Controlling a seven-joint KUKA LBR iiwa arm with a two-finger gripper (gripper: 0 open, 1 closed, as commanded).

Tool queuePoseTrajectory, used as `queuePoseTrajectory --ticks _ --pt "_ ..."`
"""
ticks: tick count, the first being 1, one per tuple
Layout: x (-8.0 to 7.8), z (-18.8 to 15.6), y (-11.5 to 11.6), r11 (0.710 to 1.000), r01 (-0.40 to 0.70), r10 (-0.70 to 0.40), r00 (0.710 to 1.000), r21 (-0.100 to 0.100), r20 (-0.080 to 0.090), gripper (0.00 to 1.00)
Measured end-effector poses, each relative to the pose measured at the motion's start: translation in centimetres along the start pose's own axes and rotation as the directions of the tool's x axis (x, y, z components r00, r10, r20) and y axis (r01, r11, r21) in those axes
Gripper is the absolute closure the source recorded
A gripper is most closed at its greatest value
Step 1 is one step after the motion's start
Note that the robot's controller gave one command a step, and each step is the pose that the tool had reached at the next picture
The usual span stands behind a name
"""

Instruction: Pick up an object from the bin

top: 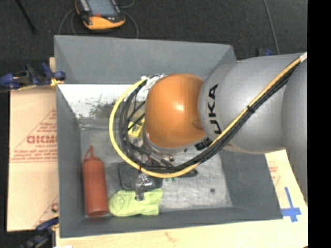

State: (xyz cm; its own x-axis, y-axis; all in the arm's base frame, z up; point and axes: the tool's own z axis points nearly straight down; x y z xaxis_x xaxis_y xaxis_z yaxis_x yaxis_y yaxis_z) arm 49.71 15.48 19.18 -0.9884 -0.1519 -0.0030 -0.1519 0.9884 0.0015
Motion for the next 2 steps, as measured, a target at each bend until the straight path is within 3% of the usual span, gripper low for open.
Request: queuePoseTrajectory --ticks 1,2 --pt "0.5 3.5 -0.1 0.996 0.094 -0.094 0.996 0.002 0.004 0.0" --pt "-0.6 11.9 -1.1 0.943 0.332 -0.332 0.943 -0.001 0.003 1.0"
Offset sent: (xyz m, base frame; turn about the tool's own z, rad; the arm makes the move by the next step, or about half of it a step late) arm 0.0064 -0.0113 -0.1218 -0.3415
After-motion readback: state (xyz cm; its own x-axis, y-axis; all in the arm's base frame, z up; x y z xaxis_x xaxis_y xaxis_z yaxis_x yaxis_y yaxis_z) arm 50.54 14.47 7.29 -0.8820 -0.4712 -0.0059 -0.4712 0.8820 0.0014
